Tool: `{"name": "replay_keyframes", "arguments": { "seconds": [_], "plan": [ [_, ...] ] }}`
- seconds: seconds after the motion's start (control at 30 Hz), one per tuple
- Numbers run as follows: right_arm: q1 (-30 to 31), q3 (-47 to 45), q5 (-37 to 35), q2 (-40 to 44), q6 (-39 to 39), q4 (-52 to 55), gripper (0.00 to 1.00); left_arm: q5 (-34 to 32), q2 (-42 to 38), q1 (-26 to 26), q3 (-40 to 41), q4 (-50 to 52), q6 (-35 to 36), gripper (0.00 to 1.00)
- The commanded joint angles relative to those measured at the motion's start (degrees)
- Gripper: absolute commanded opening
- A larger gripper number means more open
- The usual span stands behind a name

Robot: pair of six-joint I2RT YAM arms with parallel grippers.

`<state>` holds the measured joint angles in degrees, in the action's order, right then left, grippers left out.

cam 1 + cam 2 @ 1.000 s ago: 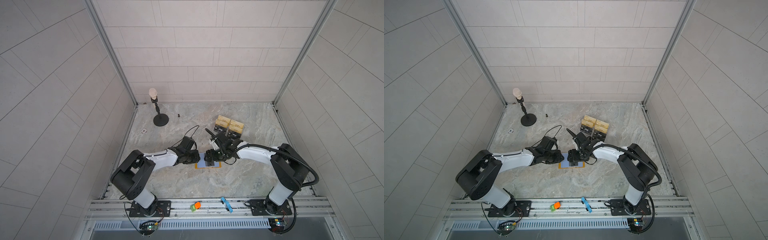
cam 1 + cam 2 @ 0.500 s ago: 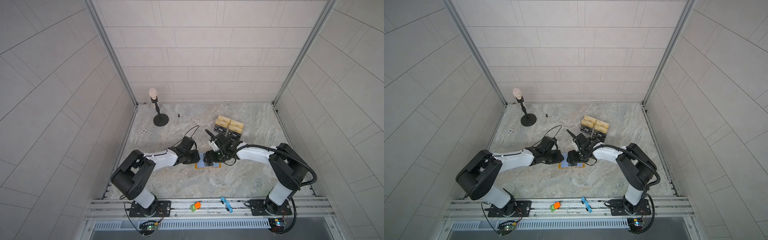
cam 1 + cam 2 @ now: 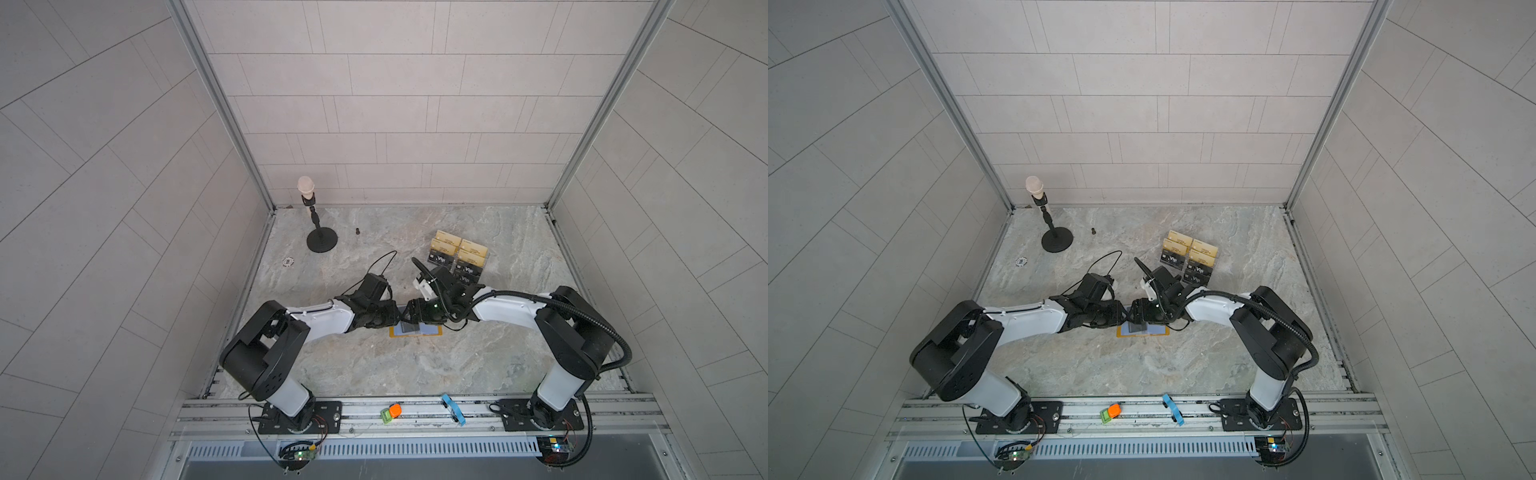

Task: Insert credit cards into a card holder
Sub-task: Insert the credit card into the card slot.

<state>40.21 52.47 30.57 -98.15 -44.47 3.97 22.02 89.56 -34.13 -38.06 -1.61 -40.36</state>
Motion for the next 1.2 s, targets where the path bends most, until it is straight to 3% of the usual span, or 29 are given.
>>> {"name": "replay_keyframes", "arguments": {
  "seconds": [0.0,0.13,0.27,0.63,1.17],
  "plan": [
    [0.40,-0.94,1.05,-1.57,-2.65,-2.90,0.72,0.96,-2.27,1.21,1.46,1.14,0.61,0.36],
    [0.42,-1.68,0.99,-1.50,-4.00,-3.97,0.72,-0.36,-3.15,2.59,1.31,4.09,1.50,0.36],
    [0.47,-2.13,1.48,-1.44,-6.07,-5.03,0.72,-0.49,-2.74,2.69,3.05,3.51,1.60,0.26],
    [2.45,-2.35,-0.68,-1.45,-9.31,-5.12,0.71,0.73,-1.39,2.75,4.96,-0.28,-0.02,0.09],
    [7.56,-0.88,-8.33,-0.39,-13.85,-3.31,0.73,-0.67,-4.40,2.48,6.70,0.12,-1.13,0.09]
  ]
}}
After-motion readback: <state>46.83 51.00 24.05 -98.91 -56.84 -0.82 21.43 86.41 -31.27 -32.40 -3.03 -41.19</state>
